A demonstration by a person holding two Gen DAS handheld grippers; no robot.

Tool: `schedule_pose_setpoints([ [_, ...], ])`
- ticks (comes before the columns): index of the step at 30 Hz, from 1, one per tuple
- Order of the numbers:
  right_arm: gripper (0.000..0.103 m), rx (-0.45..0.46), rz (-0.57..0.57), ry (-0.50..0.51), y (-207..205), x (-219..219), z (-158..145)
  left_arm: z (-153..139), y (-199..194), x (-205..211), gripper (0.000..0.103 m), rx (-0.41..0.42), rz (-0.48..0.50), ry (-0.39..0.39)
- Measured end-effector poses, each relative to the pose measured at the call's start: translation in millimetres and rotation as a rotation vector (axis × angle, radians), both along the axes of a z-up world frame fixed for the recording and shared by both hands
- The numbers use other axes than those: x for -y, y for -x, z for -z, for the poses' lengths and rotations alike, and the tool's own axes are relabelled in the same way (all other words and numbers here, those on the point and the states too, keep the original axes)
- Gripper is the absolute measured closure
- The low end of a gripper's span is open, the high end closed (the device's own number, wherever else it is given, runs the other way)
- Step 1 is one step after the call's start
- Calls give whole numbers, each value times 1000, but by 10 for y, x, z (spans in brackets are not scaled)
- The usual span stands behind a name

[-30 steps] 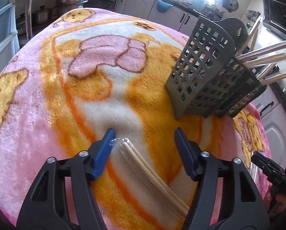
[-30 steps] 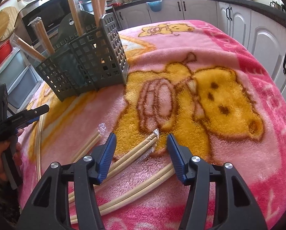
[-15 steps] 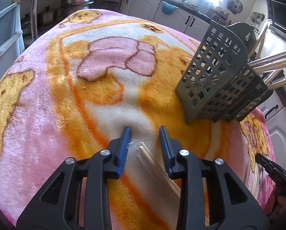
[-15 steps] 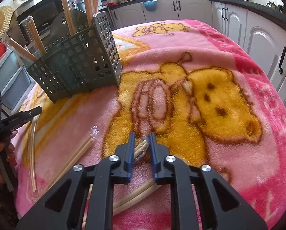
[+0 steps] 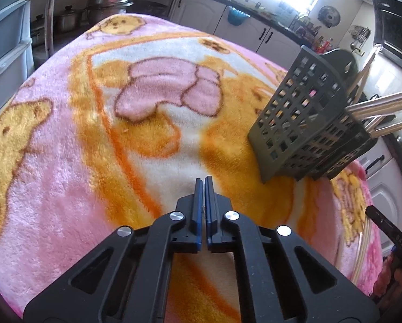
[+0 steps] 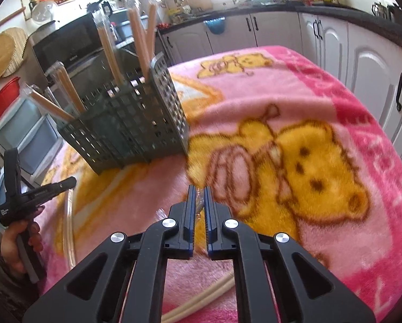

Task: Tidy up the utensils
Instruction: 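Lift both held chopsticks and carry them above the green basket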

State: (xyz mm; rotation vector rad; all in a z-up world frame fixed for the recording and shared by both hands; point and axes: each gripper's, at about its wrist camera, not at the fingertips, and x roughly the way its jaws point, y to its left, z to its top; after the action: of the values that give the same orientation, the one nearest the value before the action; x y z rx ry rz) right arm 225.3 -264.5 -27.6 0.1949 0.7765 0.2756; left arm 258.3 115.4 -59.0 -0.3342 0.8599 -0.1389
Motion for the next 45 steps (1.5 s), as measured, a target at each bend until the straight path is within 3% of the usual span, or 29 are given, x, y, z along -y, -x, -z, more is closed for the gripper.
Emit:
schedule_pose_setpoints([
  [20,98,213,-79,34,158,-234,-832,-1151,438,357,103,298,155,-12],
  [33,99,318,-99,46,269,-322,-1216,-1665,522,640,103,411,243,-32],
  [45,99,420,-84,49,308,-316,-1550,-1953,519,940,103,479,320,-22],
])
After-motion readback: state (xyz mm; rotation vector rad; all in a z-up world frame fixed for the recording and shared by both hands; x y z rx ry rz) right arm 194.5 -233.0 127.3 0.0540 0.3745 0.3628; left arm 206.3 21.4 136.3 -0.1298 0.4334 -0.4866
